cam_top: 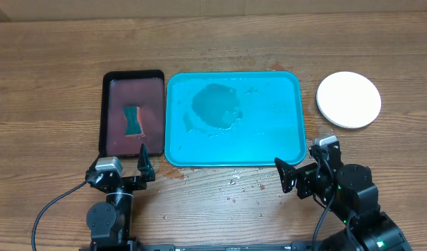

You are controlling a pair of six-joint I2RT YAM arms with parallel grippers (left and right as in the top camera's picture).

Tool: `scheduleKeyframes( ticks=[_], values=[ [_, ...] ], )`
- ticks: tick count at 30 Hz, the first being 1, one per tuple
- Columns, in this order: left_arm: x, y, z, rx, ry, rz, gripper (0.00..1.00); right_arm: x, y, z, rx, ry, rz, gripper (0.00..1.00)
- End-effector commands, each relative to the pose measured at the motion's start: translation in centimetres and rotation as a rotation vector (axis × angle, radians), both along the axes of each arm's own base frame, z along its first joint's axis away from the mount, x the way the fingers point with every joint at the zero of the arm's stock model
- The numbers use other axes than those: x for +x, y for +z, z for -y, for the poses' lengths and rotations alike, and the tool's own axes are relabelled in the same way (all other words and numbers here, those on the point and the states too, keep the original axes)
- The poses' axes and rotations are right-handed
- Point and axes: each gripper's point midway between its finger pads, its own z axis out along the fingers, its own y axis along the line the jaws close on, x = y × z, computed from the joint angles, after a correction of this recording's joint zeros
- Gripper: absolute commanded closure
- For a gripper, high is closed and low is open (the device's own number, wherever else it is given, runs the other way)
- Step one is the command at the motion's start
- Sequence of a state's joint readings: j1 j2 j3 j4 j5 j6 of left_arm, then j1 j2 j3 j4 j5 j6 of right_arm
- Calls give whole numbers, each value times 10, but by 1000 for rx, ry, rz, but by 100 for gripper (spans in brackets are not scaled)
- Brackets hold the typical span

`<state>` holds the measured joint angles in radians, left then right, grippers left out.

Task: Clean dirty plates on tray and stack at the side

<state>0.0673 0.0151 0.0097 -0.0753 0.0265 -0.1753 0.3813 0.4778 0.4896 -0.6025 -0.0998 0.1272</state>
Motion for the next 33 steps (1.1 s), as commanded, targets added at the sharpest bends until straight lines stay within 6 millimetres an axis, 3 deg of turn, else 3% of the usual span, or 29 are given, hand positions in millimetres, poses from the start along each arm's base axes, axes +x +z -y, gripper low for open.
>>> scheduleKeyframes(
  ticks=[1,30,32,33],
  values=[
    [0,0,1,17,-11,5,0,0,1,-1,2,0,5,0],
    [0,0,1,17,-11,5,0,0,1,-1,2,0,4,0],
    [0,0,1,17,-11,5,0,-3,-4,0,-8,-1,-19,11],
    [0,0,1,17,-11,5,0,-7,-12,2,-22,0,-54,0]
  ],
)
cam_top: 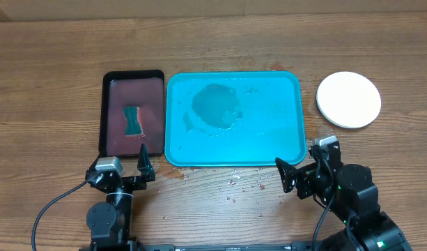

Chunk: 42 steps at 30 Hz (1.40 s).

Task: Clean dirty plates on tray and stack at the side

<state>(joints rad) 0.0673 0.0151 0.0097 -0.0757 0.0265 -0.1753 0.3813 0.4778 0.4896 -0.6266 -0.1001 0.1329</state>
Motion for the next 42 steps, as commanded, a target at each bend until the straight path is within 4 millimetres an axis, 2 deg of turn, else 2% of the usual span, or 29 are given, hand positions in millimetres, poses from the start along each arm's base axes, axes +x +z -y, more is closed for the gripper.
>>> scheduleKeyframes(
  ticks=[1,4,7,12,20,24,31,40,42],
  values=[
    [0,0,1,17,-11,6,0,-8,-13,3,-29,2,-58,0],
    [0,0,1,17,-11,5,0,-22,-31,8,-64,3,-143,0],
    [0,0,1,17,-11,5,0,-33,-37,14,-76,0,-175,0],
    [0,0,1,17,-10,5,0,-49,-34,21,-67,-6,-153,0],
    [0,0,1,17,-11,5,0,-52,-22,37,-16,-86,-71,0],
    [0,0,1,17,-11,5,0,-46,-23,50,-8,-161,-8,0],
    [0,0,1,17,-11,5,0,-20,-32,60,22,-238,114,0],
    [0,0,1,17,-10,5,0,12,-27,62,58,-272,292,0],
    [0,0,1,17,-11,5,0,15,-20,64,63,-284,332,0]
  ],
)
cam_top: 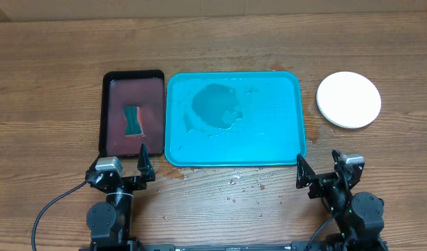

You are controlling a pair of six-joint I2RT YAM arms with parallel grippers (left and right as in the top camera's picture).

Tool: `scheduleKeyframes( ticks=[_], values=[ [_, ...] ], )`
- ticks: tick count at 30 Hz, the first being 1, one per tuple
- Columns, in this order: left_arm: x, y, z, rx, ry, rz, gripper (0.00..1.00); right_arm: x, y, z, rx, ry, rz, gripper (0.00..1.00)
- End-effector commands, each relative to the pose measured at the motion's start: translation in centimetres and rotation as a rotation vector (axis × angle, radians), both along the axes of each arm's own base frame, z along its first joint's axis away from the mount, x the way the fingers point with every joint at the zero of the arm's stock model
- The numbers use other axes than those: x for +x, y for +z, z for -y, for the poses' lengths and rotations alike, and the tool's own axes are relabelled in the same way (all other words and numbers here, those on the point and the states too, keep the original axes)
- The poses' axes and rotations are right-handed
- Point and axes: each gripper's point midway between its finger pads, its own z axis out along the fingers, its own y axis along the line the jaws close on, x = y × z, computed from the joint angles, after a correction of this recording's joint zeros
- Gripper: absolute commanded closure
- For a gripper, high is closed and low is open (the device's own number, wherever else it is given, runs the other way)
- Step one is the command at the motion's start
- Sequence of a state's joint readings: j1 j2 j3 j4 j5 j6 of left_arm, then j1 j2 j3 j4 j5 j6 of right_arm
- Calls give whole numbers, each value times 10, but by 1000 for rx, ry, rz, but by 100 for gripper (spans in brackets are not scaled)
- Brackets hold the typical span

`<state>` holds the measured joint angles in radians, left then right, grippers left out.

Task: Clean dirty plates on tray and stack at the side

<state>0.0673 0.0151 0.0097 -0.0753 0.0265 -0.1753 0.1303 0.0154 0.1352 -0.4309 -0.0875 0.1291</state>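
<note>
The blue tray (283, 139) lies mid-table with no plate on it, only a wet puddle (214, 110). A white plate stack (348, 99) rests on the table to the tray's right. My left gripper (143, 162) sits folded near the front edge, just below the black tray. My right gripper (301, 171) sits folded below the blue tray's front right corner. Each shows as one narrow dark prong, fingers together, holding nothing.
A black tray (107, 111) holding a green sponge (133, 120) stands left of the blue tray. Water drops (241, 183) speckle the wood in front of the blue tray. Both arm bases occupy the table's front edge.
My right arm has shifted to the right and drawn back, its gripper now below the tray's front right corner. The left arm, trays and plates are unchanged.
At both earlier moments the right gripper stood in front of the blue tray near its right end, the tray bare and the plates stacked at the right. Now the right arm sits folded further right, mirroring the left arm, which never moved.
</note>
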Motion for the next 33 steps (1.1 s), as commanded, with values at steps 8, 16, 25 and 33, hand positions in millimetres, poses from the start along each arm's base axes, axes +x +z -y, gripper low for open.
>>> scheduleKeyframes(
  ticks=[8,16,25,33],
  values=[
    [0,0,1,17,-11,5,0,14,20,15,5,-79,150,0],
    [0,0,1,17,-11,5,0,15,21,18,13,-91,155,0],
    [0,0,1,17,-11,5,0,20,52,24,22,-122,342,0],
    [0,0,1,17,-10,5,0,21,43,25,18,-132,305,0]
  ],
)
